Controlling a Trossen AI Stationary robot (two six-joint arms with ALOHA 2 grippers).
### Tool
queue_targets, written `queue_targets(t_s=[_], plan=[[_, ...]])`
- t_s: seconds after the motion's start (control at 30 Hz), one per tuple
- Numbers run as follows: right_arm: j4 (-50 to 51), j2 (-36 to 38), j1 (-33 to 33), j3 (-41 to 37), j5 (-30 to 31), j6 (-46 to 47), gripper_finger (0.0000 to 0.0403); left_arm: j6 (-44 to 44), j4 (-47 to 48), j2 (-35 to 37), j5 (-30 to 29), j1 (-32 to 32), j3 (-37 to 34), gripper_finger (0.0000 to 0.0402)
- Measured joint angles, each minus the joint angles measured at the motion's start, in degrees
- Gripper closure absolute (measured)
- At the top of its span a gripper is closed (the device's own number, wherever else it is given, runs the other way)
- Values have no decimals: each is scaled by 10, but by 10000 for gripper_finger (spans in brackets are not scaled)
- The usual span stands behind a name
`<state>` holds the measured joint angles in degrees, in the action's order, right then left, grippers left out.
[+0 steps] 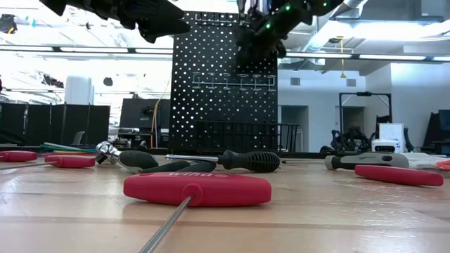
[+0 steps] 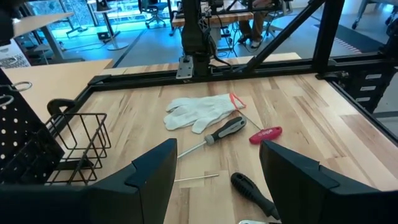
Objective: Hang tools onto peg board
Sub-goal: Hang the gray bit driver handle onto the black pegboard, then adjust the gray bit driver handle
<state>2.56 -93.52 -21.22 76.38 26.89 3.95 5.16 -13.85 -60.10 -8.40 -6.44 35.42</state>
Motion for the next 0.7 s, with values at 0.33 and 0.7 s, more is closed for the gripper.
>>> queue_targets(t_s=[0.33, 0.7], plan=[[52, 34, 37, 2, 1, -25, 205, -1, -1, 0, 0, 0, 0, 178], [186, 75, 92, 2, 2, -5, 222, -3, 0, 0, 0, 0, 0, 178]])
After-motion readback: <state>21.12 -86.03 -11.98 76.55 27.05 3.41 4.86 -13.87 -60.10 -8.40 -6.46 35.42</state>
